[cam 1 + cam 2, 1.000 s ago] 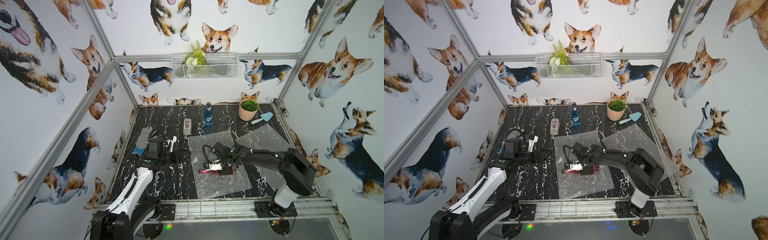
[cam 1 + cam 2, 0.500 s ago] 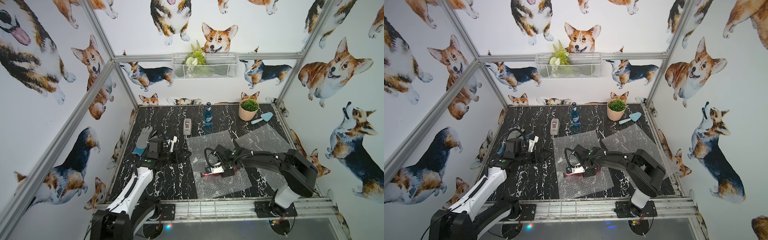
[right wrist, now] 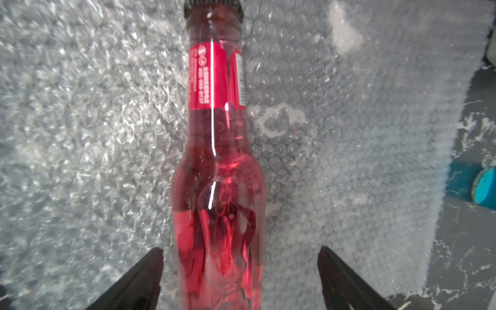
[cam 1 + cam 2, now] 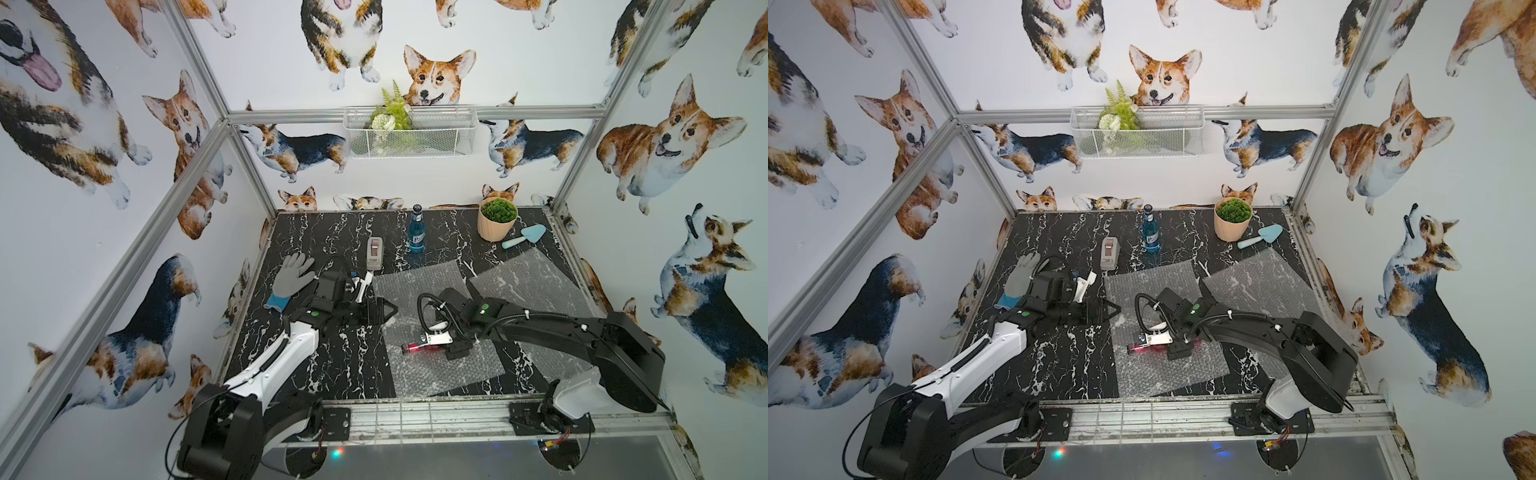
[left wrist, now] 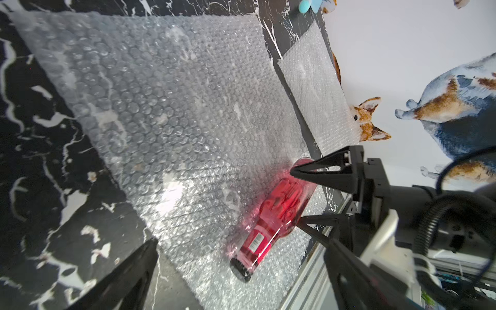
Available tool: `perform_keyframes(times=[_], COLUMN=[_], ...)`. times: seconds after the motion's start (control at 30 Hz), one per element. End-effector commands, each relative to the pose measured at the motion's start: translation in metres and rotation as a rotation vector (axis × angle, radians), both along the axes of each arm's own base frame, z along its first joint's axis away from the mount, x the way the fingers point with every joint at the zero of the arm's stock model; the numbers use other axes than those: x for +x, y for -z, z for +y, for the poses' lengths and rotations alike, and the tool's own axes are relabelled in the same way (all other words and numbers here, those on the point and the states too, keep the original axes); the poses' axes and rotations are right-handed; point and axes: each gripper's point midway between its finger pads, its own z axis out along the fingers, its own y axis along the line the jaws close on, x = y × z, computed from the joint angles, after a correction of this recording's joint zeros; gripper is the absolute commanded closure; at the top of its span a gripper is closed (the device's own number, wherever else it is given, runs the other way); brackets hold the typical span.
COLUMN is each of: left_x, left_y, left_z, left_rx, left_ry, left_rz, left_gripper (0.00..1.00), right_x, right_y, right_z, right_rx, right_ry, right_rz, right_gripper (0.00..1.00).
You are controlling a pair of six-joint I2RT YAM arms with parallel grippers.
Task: Wrap wine bottles in bubble wrap
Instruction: Place the wine bottle on the bubble wrap, then wrap the wine bottle in bubble wrap.
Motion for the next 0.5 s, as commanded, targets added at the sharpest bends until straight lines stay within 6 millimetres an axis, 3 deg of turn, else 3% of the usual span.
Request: perform_keyframes(times=[0.0,0.13,0.23,0.37,0.47], left_x=[0.014,0.014,0.014,0.012,0.01], left_y=[-0.009,-0.009,-0.01,-0.012,-0.013], left_z=[-0.012,-0.015,-0.014,-0.012,-0.011], left_rx=[-0.004,0.014,0.026,0.039,0.037], left_ry=[-0.008,0.002,0.001,0.002,0.002], left_rz=[-0.049,-0.047,-0.051,-0.054,-0.052], left_gripper=[0.0,0.0,0.0,0.0,0.0], right_x=[-0.014,-0.052,-0.077,-0.105,-0.112], right_y=[-0.023,-0.037,-0.026,-0.001,0.016], right_z=[-0.007,-0.015,-0.032,-0.051,-0.058], right_rx=[0.082,0.146,0.057,-0.055,-0.092], right_ry=[0.043,0.025,-0.017,-0.076,-0.107], right_rz=[0.018,0.083,0.083,0.118,0.101], right_gripper=[0.1,0.11,0.12,0.22,0.26])
